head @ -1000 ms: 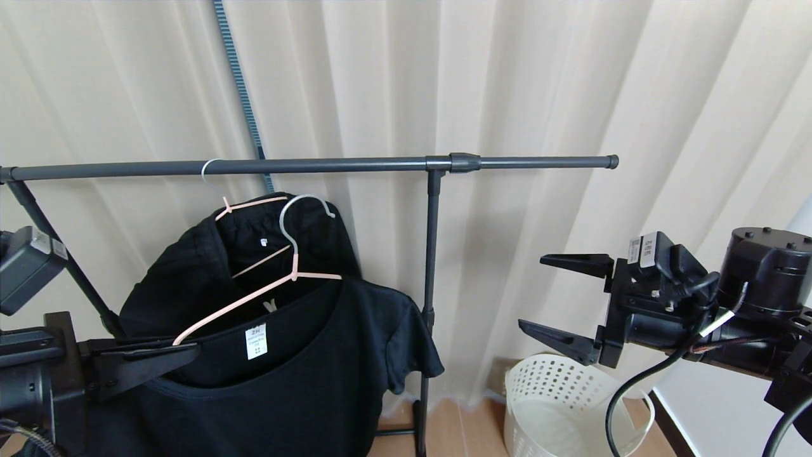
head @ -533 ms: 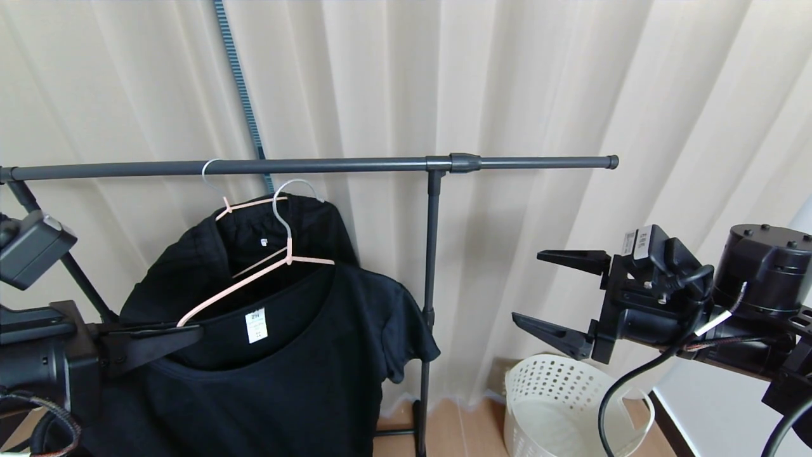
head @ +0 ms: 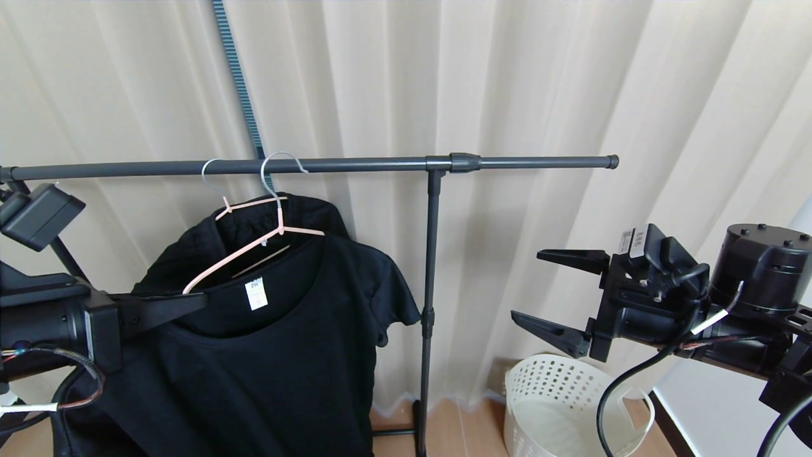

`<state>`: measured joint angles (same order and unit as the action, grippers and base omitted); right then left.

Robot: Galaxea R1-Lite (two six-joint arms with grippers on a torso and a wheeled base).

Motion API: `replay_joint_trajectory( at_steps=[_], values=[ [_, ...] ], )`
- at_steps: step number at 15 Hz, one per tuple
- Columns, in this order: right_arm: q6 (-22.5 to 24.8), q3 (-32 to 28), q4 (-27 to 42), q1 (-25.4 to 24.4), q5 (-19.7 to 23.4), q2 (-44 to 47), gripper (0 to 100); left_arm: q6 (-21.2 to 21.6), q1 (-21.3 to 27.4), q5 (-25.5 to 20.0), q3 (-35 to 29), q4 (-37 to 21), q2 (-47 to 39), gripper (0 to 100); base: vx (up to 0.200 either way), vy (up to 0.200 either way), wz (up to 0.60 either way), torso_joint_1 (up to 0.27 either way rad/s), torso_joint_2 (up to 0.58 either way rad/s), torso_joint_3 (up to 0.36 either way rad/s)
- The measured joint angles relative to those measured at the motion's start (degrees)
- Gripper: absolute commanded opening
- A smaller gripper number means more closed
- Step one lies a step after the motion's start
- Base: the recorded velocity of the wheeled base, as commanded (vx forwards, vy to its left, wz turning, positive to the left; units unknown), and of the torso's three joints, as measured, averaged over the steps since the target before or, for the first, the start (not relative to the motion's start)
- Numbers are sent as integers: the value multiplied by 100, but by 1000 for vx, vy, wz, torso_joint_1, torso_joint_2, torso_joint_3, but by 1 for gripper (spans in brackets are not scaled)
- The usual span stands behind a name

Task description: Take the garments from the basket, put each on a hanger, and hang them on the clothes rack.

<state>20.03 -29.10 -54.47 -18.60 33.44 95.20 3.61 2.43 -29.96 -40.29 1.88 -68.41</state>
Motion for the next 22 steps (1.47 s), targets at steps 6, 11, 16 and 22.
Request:
replay_joint_trajectory(
  at_steps=[6, 11, 16, 22],
  values=[
    [5, -9, -2, 0, -5, 9, 100, -563, 223, 610, -607, 4, -549, 0, 0, 0, 0, 0, 0, 0],
    [6, -9, -7, 0, -29, 9, 100, -861, 669, 1292, -1193, 1, -1220, 0, 0, 0, 0, 0, 0, 0],
    [9, -17, -9, 4, -43, 12, 100, -1162, 923, 1749, -2030, 4, -2004, 0, 0, 0, 0, 0, 0, 0],
    [9, -50, -18, 9, -43, 96, 100, -1223, 970, 1774, -2374, 15, -2608, 0, 0, 0, 0, 0, 0, 0]
  ],
)
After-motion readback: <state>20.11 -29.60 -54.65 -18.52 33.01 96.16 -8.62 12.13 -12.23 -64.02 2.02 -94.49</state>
